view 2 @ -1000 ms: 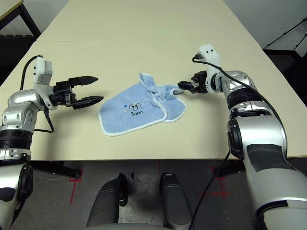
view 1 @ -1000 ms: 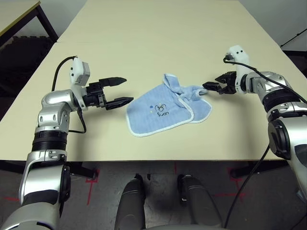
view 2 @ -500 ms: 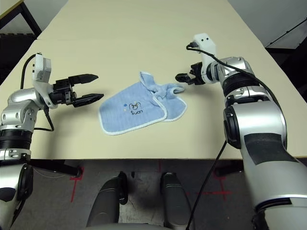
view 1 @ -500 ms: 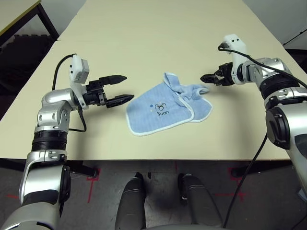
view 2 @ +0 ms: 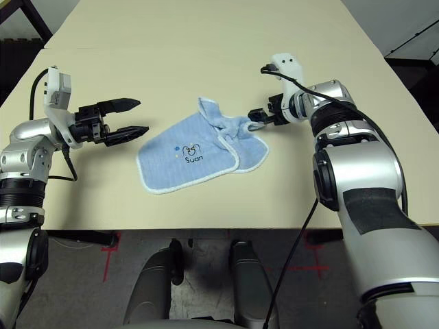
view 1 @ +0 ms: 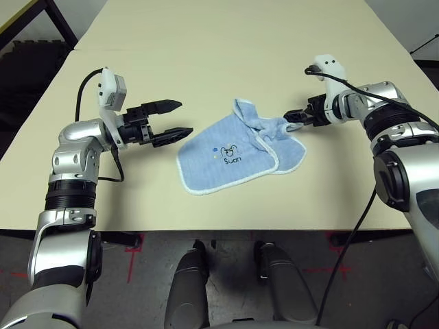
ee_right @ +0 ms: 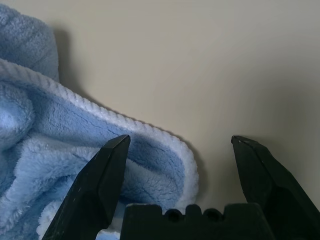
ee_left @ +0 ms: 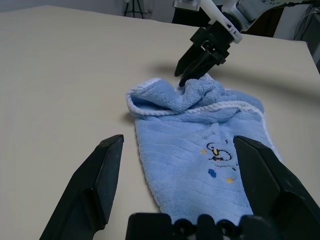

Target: Fold the towel and set it aside.

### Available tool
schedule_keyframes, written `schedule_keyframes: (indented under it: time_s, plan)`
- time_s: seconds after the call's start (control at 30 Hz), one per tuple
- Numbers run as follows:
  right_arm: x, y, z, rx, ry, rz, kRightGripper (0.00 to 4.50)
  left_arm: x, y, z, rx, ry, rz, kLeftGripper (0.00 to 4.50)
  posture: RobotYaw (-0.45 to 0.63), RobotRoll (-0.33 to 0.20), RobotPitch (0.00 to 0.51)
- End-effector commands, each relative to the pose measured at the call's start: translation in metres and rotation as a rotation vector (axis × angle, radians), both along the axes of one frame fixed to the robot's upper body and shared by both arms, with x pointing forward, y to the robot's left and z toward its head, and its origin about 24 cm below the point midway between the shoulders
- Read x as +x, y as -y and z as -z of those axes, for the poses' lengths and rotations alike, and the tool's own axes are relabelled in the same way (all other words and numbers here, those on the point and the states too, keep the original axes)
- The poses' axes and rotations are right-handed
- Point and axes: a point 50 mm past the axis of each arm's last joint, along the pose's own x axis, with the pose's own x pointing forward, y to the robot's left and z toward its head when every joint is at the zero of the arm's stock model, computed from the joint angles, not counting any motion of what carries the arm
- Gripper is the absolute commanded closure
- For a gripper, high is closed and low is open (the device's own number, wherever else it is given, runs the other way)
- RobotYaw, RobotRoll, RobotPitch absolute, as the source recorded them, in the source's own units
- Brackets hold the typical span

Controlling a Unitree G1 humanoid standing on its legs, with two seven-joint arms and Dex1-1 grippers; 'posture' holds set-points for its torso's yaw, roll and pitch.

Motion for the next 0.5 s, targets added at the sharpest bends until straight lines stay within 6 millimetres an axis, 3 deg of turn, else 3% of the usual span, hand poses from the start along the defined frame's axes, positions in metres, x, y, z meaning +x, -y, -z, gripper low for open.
schedule_keyframes:
  time_s: [0.03,0.2,0.3,0.5]
  plan:
    - [-0.0003,-0.0005,-0.0025,-0.043,-0.013,-0.013,0.0,0.0007,0.0034,0.004,0.001,-0.02,0.016,0.06,-0.07,0.0,0.266]
    - [-0.0011,-0.001,-0.0003,-0.063,-0.027,-0.033,0.0,0.0004,0.0029,0.0044,0.004,-0.023,0.015,0.06,-0.07,0.0,0.269]
    - [-0.0011,-0.0005,0.0002,-0.07,-0.026,-0.035,0.56,0.0005,0.0027,0.0046,0.005,-0.026,0.014,0.0,-0.07,0.0,0.269]
    - [-0.0015,-0.0018,0.0005,-0.083,-0.032,-0.059,2.85,0.0012,0.0033,0.0044,0.008,-0.029,0.017,0.0,-0.08,0.0,0.27]
